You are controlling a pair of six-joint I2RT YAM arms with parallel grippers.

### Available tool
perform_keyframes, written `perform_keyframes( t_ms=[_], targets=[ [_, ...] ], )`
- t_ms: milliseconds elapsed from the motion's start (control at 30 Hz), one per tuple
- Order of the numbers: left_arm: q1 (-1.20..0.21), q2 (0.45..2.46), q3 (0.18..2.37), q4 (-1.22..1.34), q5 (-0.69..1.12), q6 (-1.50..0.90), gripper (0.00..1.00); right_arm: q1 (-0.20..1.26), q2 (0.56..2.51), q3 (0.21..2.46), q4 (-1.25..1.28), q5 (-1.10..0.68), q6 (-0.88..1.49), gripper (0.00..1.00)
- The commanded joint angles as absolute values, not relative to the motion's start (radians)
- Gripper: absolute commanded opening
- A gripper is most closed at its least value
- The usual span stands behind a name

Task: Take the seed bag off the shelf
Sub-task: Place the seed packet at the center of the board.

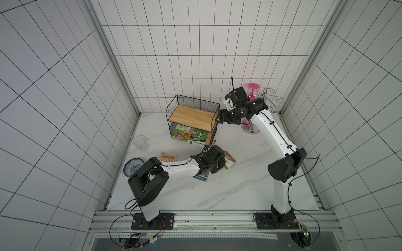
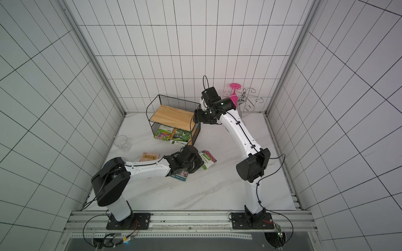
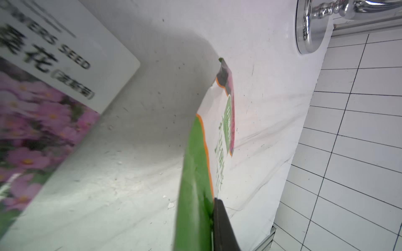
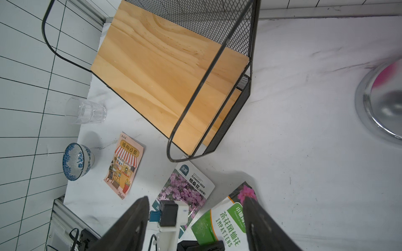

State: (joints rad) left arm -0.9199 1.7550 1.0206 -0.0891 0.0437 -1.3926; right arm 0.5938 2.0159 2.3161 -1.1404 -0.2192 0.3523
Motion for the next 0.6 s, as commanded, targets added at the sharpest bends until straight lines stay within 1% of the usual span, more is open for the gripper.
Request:
perform_keyframes(
  t_ms=[0, 67, 133, 200, 267, 367, 400, 467, 567],
  targets=[
    [-0.933, 1.778, 1.041, -0.047, 0.043, -1.448, 0.33, 0.576, 2.007, 2.35, -1.199, -0.21, 0.311, 0.73],
    [-0.933, 1.76, 1.033, -0.082, 0.025, -1.447, 0.46, 0.567, 2.001, 2.349, -1.214, -0.223, 0.297, 0.73],
    [-0.931, 1.736, 1.03, -0.127, 0.008, -1.435, 0.62, 0.553, 1.99, 2.334, -1.221, -0.238, 0.291, 0.73],
    [-0.93, 1.714, 1.031, -0.164, 0.011, -1.422, 0.73, 0.537, 1.977, 2.311, -1.223, -0.263, 0.287, 0.73],
    [-0.931, 1.691, 1.03, -0.199, 0.017, -1.412, 0.76, 0.52, 1.963, 2.295, -1.232, -0.285, 0.282, 0.73],
    [-0.931, 1.626, 1.019, -0.26, -0.007, -1.404, 0.77, 0.508, 1.947, 2.283, -1.273, -0.297, 0.262, 0.73],
    [-0.929, 1.599, 1.019, -0.293, -0.021, -1.398, 0.79, 0.503, 1.941, 2.279, -1.292, -0.299, 0.255, 0.74],
    [-0.911, 1.553, 1.022, -0.345, -0.031, -1.378, 0.79, 0.495, 1.933, 2.266, -1.326, -0.305, 0.252, 0.75],
    [-0.872, 1.502, 1.041, -0.432, -0.016, -1.334, 0.81, 0.477, 1.91, 2.202, -1.346, -0.367, 0.262, 0.75]
  ],
)
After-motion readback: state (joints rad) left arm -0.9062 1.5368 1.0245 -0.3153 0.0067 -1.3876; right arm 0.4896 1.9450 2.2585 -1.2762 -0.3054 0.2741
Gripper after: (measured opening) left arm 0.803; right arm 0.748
